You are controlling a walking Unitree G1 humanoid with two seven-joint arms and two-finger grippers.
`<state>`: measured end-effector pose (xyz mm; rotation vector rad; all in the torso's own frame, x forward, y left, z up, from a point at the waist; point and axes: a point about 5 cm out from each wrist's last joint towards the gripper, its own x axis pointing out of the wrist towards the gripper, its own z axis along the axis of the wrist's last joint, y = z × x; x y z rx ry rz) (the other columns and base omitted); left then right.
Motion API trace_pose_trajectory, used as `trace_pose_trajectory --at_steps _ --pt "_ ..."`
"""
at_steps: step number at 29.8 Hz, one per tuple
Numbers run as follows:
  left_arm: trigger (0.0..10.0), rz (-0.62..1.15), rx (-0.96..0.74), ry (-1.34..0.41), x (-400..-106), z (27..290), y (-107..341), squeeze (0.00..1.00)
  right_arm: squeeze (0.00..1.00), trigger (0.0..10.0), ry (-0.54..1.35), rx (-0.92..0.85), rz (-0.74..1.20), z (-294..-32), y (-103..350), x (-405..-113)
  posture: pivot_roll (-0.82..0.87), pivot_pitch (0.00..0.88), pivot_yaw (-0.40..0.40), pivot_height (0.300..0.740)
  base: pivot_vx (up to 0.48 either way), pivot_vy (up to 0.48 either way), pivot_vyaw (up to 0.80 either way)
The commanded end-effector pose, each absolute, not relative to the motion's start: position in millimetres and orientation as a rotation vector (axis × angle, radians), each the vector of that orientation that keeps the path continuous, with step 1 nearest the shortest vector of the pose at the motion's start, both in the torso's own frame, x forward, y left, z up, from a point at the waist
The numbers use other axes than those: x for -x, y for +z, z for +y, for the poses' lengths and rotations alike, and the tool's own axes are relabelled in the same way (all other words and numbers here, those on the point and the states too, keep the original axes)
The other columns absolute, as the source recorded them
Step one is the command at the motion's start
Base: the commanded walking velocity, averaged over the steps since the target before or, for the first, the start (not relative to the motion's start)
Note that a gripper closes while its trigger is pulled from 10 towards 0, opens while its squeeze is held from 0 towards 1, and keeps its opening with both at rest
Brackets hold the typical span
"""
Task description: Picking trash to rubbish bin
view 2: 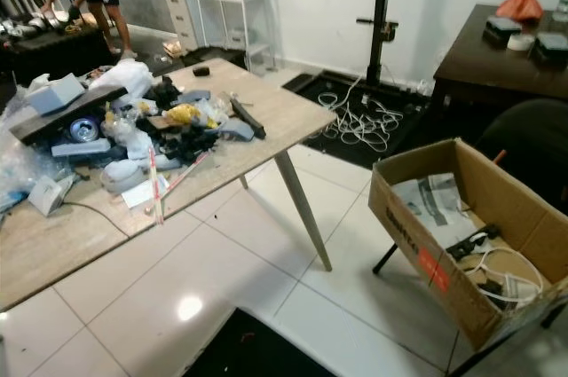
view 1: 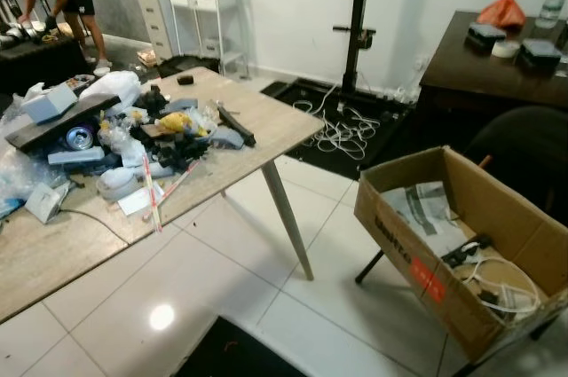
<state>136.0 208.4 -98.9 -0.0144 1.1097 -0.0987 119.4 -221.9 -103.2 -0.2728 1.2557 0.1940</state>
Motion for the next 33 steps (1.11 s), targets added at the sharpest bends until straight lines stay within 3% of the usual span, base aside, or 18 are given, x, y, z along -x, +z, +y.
trace_pose_trajectory --at_steps 1,15,29,33 --pt "10.0 1.140 0.048 -0.095 -127.9 202.8 -102.8 0.00 0.00 10.0 0.195 0.262 1.267 -220.5 -104.9 -114.7 -0.14 0.145 0.052 0.740 0.000 -0.296 0.00" --pt "10.0 1.122 0.042 -0.056 -126.0 208.3 -102.4 0.00 0.00 10.0 0.215 0.296 1.245 -220.1 -104.3 -116.8 -0.14 0.151 0.053 0.740 0.000 -0.021 0.11" --pt "10.0 0.897 0.140 0.057 -172.7 222.0 -80.2 0.00 0.00 10.0 0.229 0.299 1.247 -221.0 -104.0 -116.6 -0.13 0.157 0.053 0.740 0.000 0.000 0.78" --pt "10.0 0.674 0.291 0.000 -214.0 217.8 -54.8 0.00 0.00 10.0 0.231 0.306 1.253 -222.0 -104.4 -114.6 -0.13 0.161 0.050 0.740 0.000 0.000 0.78"
